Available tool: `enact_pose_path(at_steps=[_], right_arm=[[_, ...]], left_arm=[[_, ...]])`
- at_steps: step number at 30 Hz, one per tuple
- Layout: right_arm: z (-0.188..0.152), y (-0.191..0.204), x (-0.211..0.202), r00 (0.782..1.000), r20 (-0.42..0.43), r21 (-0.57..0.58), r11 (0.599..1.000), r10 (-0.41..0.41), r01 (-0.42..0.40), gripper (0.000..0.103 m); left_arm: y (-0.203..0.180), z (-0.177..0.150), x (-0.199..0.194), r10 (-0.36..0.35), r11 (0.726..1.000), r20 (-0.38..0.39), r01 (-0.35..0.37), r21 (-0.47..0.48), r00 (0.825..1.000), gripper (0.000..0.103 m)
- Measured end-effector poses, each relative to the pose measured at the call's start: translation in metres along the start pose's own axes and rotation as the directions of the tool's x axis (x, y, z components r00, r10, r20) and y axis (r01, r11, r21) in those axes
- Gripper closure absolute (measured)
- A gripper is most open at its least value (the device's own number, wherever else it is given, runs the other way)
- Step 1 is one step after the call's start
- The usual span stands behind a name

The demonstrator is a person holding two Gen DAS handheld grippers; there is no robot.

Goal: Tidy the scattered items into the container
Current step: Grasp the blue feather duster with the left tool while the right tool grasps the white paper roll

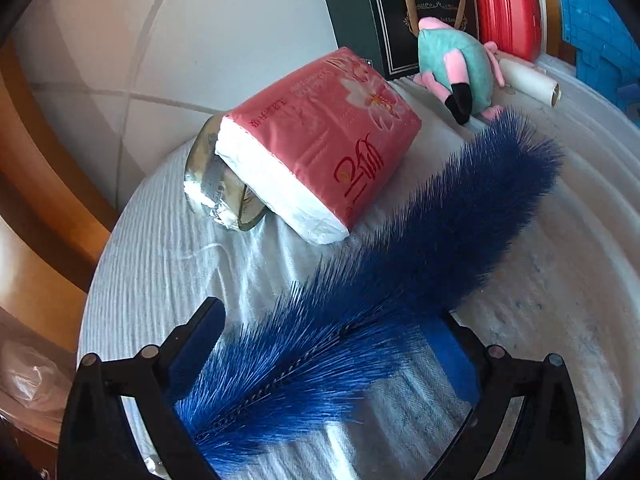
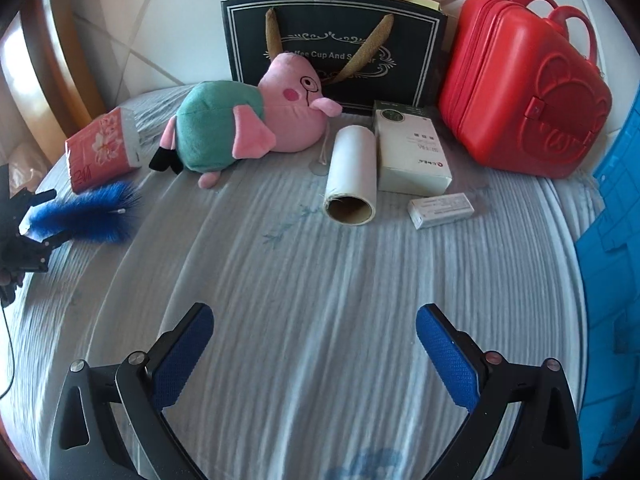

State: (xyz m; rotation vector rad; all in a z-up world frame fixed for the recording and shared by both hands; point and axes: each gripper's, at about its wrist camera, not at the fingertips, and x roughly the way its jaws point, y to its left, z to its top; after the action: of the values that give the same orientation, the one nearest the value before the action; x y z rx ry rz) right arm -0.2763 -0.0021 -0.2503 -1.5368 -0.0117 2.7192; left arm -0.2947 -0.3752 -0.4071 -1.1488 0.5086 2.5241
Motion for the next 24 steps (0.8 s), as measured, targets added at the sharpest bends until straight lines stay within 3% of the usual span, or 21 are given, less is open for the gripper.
enact_pose_path(at_steps=[2,4,7,13,24], right_arm=[[0.004,-0.003,0.01,1.0,-0.003,0.018,1.0,-0.005,0.005,0.0],[0.009,-0.004,0.019,1.0,-0.002,0.032,0.999,-0.011,0.012,0.0],[0.017,-0.001,0.032,0.999,0.005,0.022,0.999,-0.048,0.047,0.0],[0.033,0.001,0.056,0.998,0.01,0.021,0.998,-0.067,0.067,0.0],[0.063,-0.01,0.099,0.997,0.013,0.08,0.994,-0.078,0.077,0.001]], left_arm=[[0.004,-0.003,0.0,-0.068,0.997,-0.002,0.068,-0.032,0.998,0.013],[0.003,-0.007,-0.006,-0.137,0.99,-0.007,0.137,-0.037,0.991,0.044],[-0.003,-0.013,-0.013,-0.148,0.988,-0.005,0.148,-0.035,0.989,0.057],[-0.012,-0.023,-0.032,-0.141,0.989,0.002,0.141,-0.031,0.99,0.069],[-0.026,-0.029,-0.05,-0.106,0.993,-0.013,0.106,-0.045,0.994,0.074]])
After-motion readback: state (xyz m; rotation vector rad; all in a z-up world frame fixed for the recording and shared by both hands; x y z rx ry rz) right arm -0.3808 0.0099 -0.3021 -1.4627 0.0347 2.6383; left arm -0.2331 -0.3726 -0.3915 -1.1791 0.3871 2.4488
